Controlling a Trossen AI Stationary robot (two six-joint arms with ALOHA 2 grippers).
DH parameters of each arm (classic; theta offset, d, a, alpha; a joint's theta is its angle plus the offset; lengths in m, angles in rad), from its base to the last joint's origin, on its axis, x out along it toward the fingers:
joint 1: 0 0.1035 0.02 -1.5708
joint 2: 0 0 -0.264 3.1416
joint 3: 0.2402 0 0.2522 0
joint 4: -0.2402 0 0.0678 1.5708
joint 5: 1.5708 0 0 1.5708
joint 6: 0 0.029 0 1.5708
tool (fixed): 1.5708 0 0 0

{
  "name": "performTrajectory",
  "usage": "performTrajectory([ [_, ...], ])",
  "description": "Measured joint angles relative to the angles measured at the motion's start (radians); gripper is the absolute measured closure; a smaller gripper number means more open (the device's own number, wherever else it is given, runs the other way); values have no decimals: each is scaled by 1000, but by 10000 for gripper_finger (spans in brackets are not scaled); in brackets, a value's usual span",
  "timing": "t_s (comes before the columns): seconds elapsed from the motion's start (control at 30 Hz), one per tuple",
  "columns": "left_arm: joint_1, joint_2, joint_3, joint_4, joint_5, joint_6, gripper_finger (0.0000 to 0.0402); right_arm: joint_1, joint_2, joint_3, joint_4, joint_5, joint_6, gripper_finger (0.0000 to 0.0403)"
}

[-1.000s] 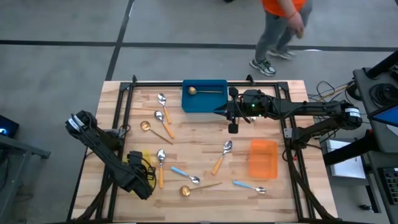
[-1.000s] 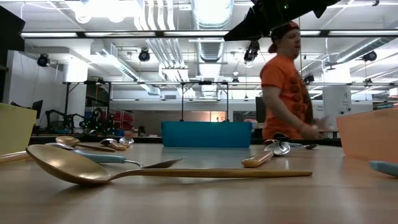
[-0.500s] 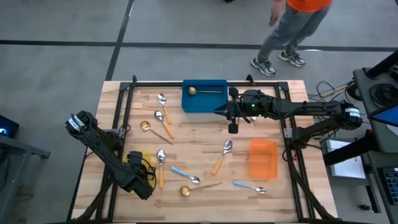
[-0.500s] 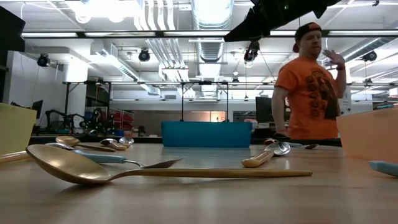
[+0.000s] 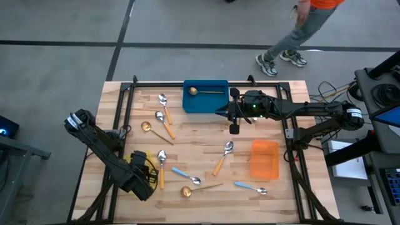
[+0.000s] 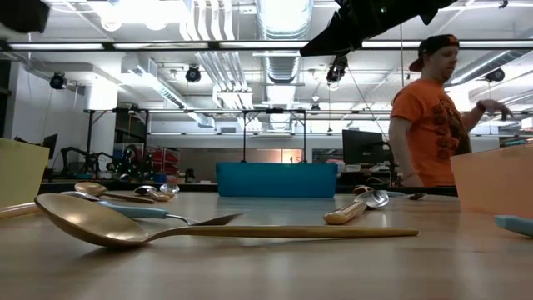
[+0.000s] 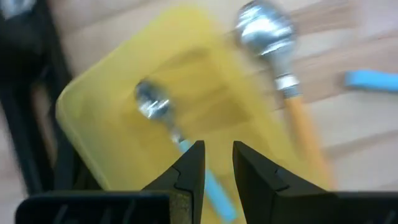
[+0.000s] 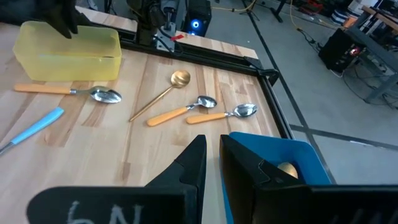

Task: Sort silverware by color (type)
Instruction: Put the orange spoon into the orange bin

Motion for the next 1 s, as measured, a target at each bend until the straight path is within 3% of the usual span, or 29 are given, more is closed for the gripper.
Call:
performTrajectory([
  [0.2,69,-5,119,-6,-188,302,346,0,0,0,0,3,24,365],
  [0.5,230,-11,211,69,-280,965,363,0,0,0,0,3,51,365],
  [0.77,334,-77,130,341,-279,1519,364,0,0,0,0,4,109,365],
  [1.0,389,-228,-30,504,-274,1762,364,0,0,0,0,6,312,365],
])
